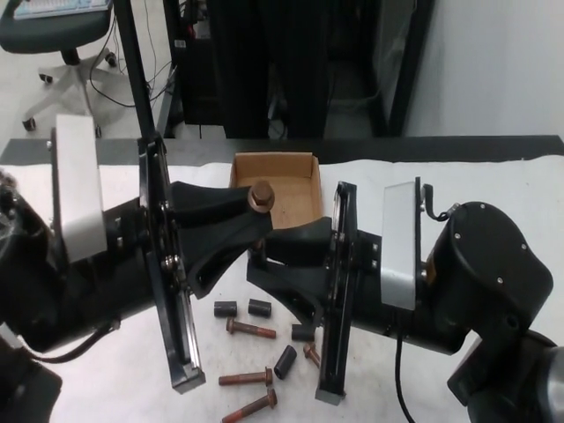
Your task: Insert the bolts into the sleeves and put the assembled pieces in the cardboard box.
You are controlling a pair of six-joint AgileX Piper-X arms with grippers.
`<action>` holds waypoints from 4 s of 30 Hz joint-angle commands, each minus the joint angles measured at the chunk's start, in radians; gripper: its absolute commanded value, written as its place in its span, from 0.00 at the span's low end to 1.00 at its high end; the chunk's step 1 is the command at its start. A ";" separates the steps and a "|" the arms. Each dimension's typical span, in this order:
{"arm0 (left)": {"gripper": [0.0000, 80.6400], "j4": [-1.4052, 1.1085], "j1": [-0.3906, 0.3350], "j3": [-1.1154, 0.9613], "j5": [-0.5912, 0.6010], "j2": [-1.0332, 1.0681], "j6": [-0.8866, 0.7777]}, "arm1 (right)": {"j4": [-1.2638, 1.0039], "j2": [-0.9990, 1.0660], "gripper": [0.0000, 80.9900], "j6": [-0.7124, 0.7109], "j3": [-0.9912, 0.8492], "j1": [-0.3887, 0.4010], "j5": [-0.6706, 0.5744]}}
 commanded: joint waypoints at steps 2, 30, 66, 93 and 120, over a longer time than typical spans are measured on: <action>0.00 0.065 0.006 0.008 -0.022 0.003 0.027 | -0.048 -0.014 0.01 0.005 -0.014 0.002 -0.013; 0.54 -0.247 0.014 0.008 -0.118 0.003 -0.210 | 0.057 -0.014 0.01 0.049 -0.014 -0.100 0.054; 0.00 0.461 0.062 0.008 -0.852 0.003 -0.018 | 1.655 0.564 0.01 -0.123 -1.200 -0.207 0.593; 0.00 0.461 0.062 0.008 -0.852 0.003 -0.018 | 1.504 0.628 0.31 -0.127 -1.203 -0.210 0.545; 0.00 0.648 0.060 -0.012 -0.571 0.003 -0.008 | 1.887 0.373 0.01 -0.180 -1.074 -0.212 0.232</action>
